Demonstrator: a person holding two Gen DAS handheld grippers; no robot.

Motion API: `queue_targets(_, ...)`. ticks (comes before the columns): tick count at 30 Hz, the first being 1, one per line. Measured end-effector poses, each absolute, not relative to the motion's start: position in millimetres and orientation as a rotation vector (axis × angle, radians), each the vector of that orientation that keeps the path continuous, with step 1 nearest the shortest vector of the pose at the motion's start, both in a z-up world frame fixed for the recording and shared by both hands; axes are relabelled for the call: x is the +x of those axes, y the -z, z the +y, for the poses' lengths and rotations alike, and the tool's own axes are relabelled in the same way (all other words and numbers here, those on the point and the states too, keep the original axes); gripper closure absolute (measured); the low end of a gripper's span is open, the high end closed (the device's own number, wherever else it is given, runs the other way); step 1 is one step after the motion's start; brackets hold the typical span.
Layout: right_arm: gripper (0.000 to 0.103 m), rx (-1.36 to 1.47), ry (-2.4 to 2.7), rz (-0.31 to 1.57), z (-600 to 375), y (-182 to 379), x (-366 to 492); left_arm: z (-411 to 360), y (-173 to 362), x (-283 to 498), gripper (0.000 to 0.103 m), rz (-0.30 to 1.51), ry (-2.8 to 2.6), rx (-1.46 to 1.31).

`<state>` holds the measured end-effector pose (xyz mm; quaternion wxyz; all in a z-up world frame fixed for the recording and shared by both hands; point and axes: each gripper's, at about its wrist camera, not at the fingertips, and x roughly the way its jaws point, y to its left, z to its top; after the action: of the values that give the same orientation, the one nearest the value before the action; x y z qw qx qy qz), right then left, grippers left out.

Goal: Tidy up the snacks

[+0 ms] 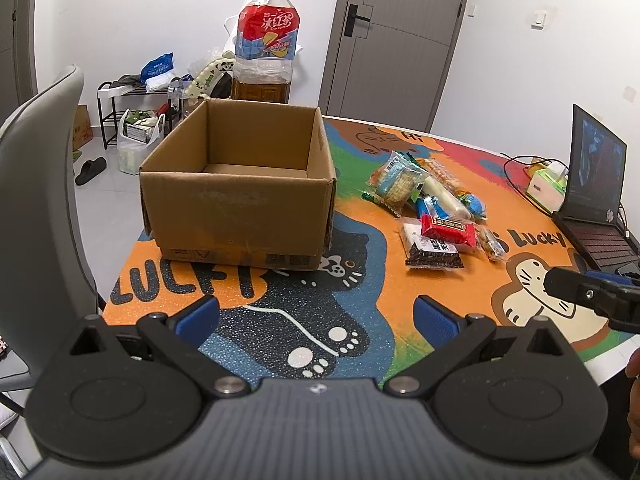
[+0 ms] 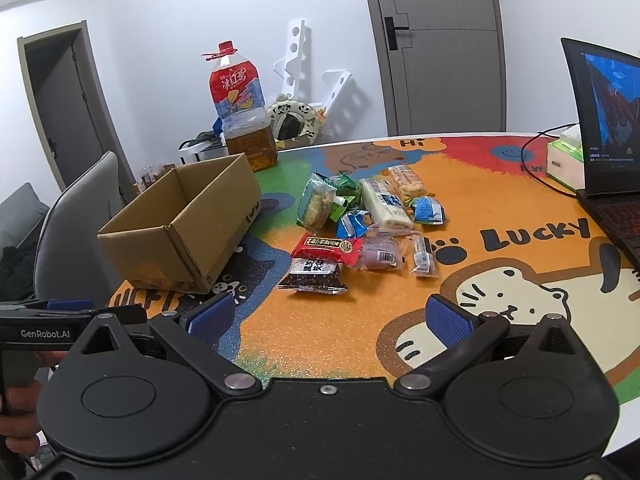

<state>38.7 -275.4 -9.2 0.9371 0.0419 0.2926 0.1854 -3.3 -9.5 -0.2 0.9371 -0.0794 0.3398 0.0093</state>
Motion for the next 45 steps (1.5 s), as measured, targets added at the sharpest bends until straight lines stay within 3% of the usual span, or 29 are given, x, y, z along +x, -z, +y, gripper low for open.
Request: queue_targets(45, 0.000, 0.095, -0.395, 0.575, -286.2, 25.1, 57.8, -25.5, 14.2, 13.8, 0.001, 0.683, 0.026, -0.162)
